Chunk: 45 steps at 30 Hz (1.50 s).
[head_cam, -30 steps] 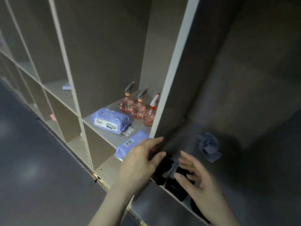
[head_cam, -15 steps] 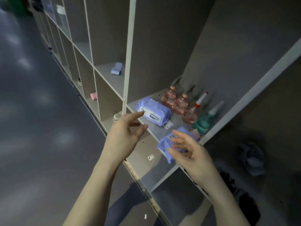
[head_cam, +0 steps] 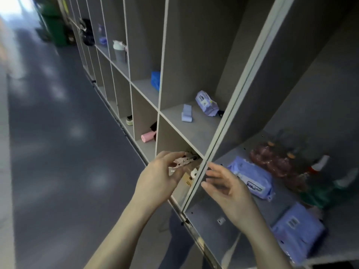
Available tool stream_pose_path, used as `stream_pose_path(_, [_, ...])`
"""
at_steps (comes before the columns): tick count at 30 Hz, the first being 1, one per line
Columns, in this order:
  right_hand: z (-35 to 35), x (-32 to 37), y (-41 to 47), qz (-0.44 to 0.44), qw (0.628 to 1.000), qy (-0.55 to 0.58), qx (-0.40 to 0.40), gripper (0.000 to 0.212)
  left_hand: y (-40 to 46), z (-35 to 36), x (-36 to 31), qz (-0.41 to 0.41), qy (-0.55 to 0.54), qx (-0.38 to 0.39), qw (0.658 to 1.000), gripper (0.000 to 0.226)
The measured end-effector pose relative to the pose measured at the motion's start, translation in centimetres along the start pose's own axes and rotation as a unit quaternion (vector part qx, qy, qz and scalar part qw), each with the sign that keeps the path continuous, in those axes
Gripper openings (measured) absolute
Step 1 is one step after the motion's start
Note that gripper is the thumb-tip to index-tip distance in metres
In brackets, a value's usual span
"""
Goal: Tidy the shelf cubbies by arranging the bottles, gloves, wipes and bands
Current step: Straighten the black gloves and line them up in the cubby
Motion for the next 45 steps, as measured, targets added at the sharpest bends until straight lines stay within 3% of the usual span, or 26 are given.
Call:
stream_pose_path(7, [3.5,0.2,6.5,0.039,0.998,-0.043,-0.007,0.037,7.8,-1.8,4.6,-0.01,-0.024,0.023,0.999,0.029])
stream_pose_path(22, [1.1,-3.7,26.1,0.08,0.989,-0.113,-0.054,0.041,27.9,1.7,6.8,-0.003,-0.027,0.066,0.997,0.034])
stream_pose_path(29, [0.4,-6.9,33.5,0.153,0.976,-0.143,-0.063,0.056,36.4,3.6,8.1,0.029,-0.006,0.131,0.991,0.036])
stream_pose_path(37, [-0.6,-10.9,39.8,0.263,0.935,-0.194,-0.135,0.059,45.6,6.9,10.3,0.065,0.042,0.253,0.964,0.048])
stream_pose_path(45, [-3.1,-15.6,44.4,0.311,0.917,-0.184,-0.171,0.084,50.8,12.1,11.3,0.083,0.023,0.311,0.947,0.057])
Point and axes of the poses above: each hand's wrist, its own y-axis towards the middle knuckle, its own z-axis out of the palm, x = y × z, the point moved 10 cm from there along y, towards the middle knuckle
